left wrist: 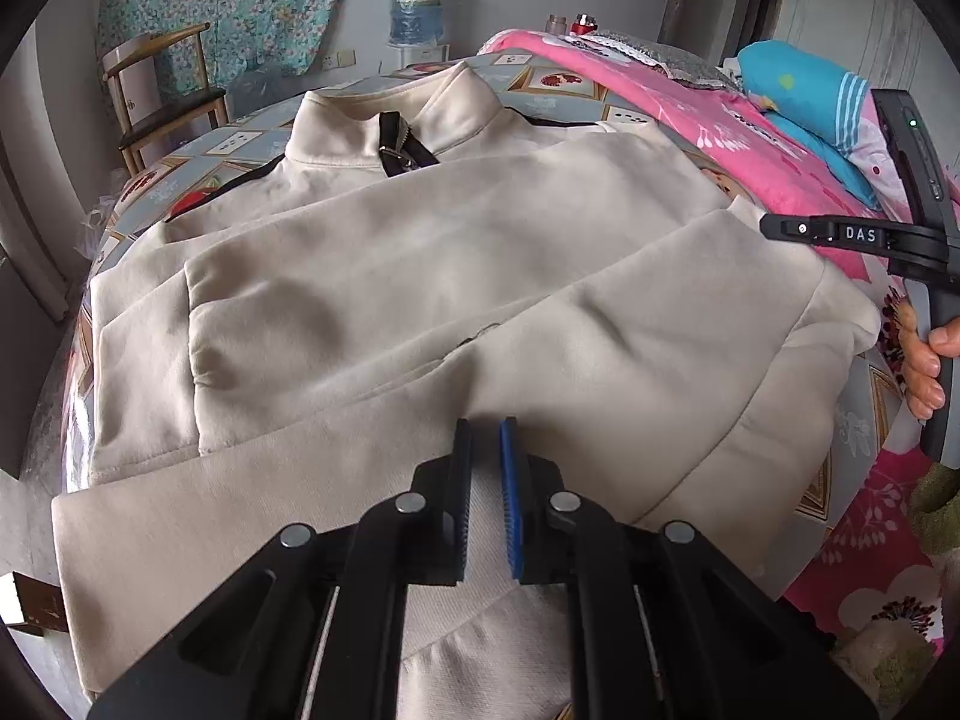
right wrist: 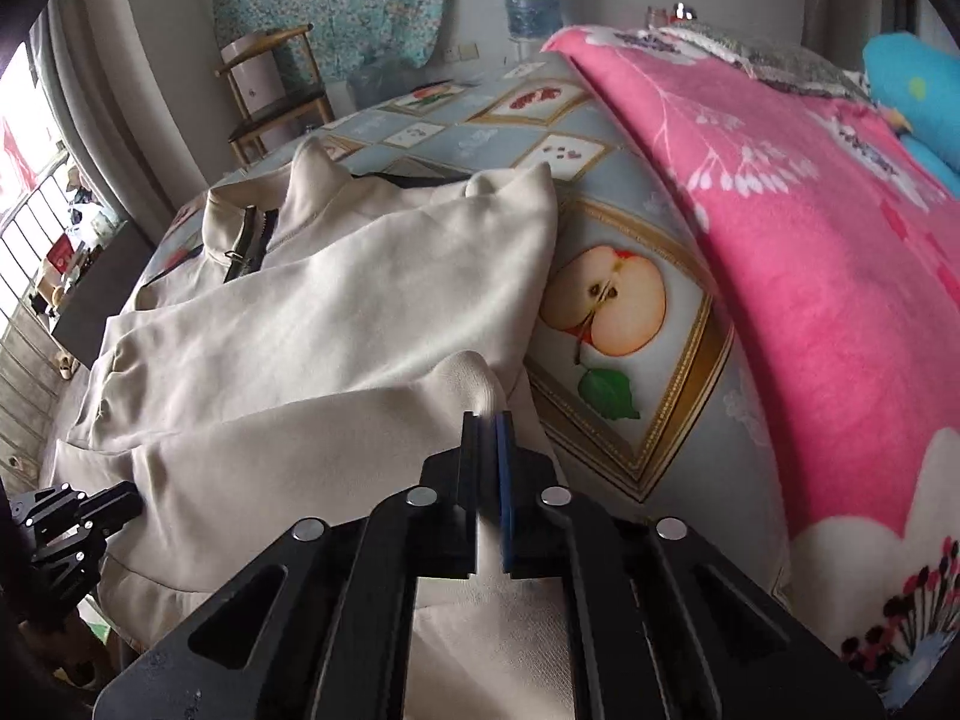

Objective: Fold large clothes

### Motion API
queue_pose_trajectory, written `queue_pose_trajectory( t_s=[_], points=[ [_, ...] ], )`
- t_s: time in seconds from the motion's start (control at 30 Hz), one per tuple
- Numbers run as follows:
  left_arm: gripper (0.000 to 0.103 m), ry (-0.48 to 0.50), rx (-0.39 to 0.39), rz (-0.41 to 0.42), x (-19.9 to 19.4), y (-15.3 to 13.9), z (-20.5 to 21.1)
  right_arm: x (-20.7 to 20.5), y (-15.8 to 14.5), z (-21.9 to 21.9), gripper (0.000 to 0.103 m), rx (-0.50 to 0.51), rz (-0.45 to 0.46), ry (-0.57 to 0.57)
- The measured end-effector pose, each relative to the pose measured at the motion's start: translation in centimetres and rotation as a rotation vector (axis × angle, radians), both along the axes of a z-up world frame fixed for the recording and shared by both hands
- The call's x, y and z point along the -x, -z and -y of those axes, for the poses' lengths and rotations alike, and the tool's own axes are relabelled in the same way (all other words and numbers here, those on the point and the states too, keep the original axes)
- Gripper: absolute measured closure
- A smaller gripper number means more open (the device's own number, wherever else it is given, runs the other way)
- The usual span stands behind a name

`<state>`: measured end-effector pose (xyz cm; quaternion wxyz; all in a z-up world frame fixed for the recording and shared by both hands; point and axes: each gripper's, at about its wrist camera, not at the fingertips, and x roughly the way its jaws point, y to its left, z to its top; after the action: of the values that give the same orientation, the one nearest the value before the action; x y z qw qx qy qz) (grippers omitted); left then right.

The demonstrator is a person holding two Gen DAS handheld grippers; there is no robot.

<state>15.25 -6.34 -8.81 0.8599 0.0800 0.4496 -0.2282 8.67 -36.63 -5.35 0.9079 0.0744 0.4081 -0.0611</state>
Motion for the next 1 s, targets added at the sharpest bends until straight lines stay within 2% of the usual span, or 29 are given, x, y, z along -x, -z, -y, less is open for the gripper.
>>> queue_pose_trajectory(
  t_s=[0.1,0.17,0.23,0.37,0.43,0.53,0.6,0.73,0.8,0.87,0.93,1.0],
  points=[
    [0.093,0.001,-0.003,-0.005,-0.1,0.0,0.0,1.4,-2.8,-1.5,0.099,0.091,0.108,0.017],
    [0.093,0.001,-0.003,-0.007,-0.2,0.0,-0.1,1.3,-3.7,-2.3,0.099,0.146,0.144,0.013],
    [0.093,0.001,-0.005,-0.006,-0.1,0.0,0.0,0.1,-2.8,-2.0,0.099,0.168,0.123,0.007],
    [0.093,0.01,-0.013,-0.001,-0.2,0.0,0.1,-2.4,1.5,-0.7,0.099,0.162,0.018,-0.007],
    [0.093,0.015,-0.016,-0.004,-0.2,-0.1,0.1,-2.1,1.5,-0.5,0.095,0.142,0.013,-0.003],
    [0.093,0.015,-0.014,-0.011,-0.4,-0.1,0.0,-0.3,-0.7,0.7,0.082,0.096,0.034,0.047],
    [0.093,0.015,-0.015,-0.011,-0.3,-0.1,0.1,1.7,-2.9,1.2,0.08,0.101,0.074,0.073],
    [0.093,0.021,-0.023,-0.003,-0.2,0.0,0.2,6.2,-6.1,-0.2,0.076,0.107,0.127,-0.007],
    [0.093,0.023,-0.018,-0.005,-0.2,0.0,0.1,7.2,-5.6,-2.1,0.076,0.07,0.095,-0.1],
    [0.093,0.029,-0.014,-0.008,-0.3,0.0,0.0,7.4,-3.8,-4.4,0.079,0.088,0.025,-0.182],
    [0.093,0.036,-0.015,-0.009,-0.3,0.0,-0.1,7.2,-1.2,-5.3,0.079,0.102,-0.056,-0.204],
    [0.093,0.047,-0.017,-0.008,-0.3,0.0,0.0,7.0,1.5,-4.8,0.082,0.101,-0.115,-0.174]
  ],
)
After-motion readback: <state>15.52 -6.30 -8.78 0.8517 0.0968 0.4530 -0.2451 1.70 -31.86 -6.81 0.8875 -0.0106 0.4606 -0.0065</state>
